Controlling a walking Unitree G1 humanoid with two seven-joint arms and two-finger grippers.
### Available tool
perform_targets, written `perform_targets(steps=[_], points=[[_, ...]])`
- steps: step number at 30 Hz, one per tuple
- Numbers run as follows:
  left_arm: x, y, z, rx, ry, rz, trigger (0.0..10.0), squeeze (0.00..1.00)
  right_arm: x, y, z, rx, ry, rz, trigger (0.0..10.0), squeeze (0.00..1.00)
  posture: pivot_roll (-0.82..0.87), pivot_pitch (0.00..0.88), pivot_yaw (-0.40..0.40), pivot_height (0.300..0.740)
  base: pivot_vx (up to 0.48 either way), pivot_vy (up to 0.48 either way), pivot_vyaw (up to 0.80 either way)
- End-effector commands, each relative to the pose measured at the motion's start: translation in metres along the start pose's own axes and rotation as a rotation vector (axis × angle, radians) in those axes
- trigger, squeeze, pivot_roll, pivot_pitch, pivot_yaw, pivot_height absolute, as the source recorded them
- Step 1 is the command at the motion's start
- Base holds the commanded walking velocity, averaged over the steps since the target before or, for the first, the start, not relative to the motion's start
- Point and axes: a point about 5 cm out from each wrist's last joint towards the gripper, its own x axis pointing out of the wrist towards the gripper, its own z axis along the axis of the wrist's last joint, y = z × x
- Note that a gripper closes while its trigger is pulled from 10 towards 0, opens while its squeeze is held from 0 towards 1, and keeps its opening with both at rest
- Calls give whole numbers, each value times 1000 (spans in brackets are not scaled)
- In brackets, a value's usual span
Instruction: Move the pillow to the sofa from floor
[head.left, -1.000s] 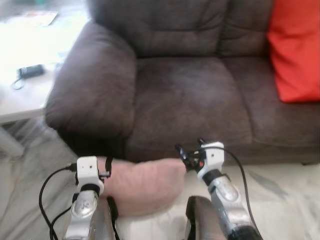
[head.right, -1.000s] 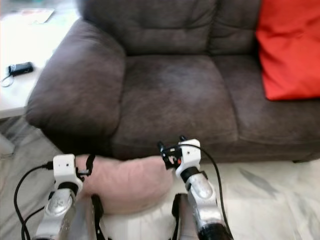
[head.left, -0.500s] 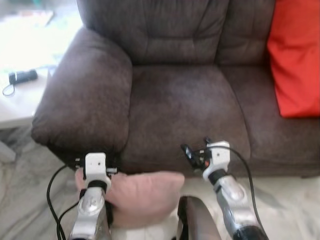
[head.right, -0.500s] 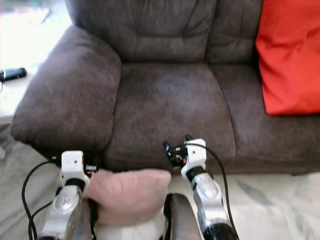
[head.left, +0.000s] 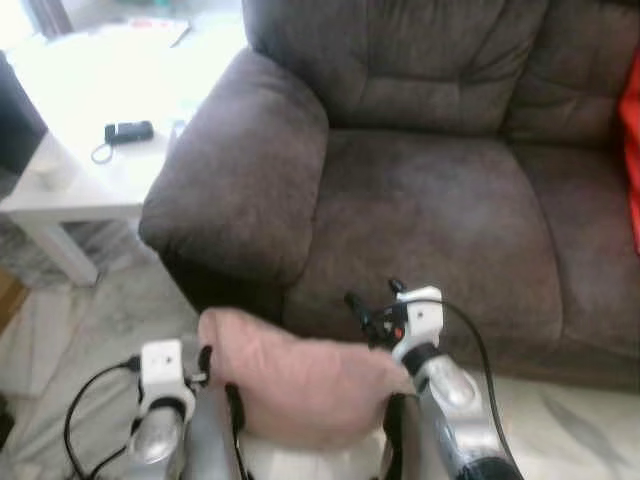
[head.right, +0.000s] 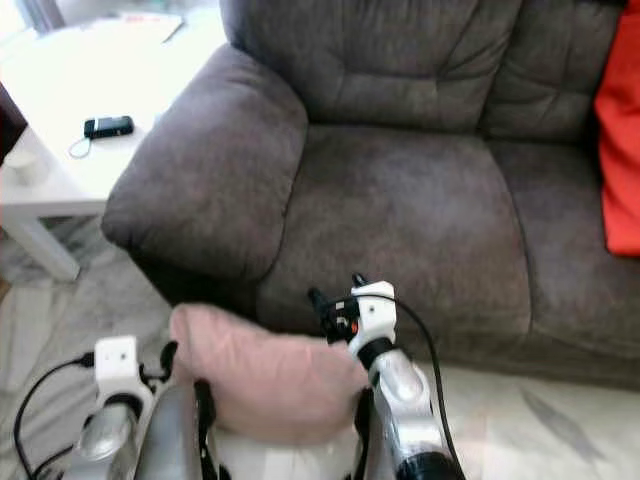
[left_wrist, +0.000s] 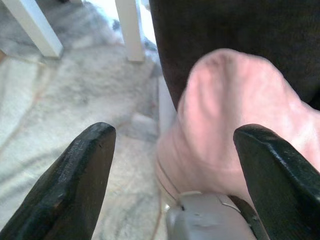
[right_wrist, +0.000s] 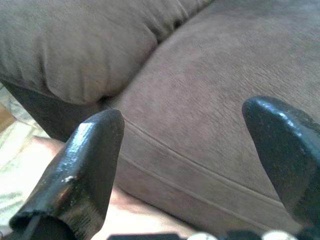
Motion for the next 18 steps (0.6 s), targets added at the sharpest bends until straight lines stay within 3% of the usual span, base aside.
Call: perform_targets(steps=[1, 3, 4, 18], points=[[4, -3, -1, 0, 34, -21, 10000, 0, -3, -5, 1, 5, -3, -15, 10000, 0, 39, 159, -71, 511, 0, 0, 0], [6, -2, 0, 2, 36, -21, 10000, 0, -3, -6, 2, 3, -6, -15, 10000, 0, 37, 162, -72, 511, 0, 0, 0], [8, -1, 2, -11, 34, -23, 10000, 1000, -3, -6, 4, 1, -11, -15, 10000, 0, 32, 167, -74, 511, 0, 0, 0], [21, -2, 13, -6, 33, -92, 10000, 1000, -4, -8, 19, -16, -59, -13, 10000, 0, 9, 234, -95, 511, 0, 0, 0]])
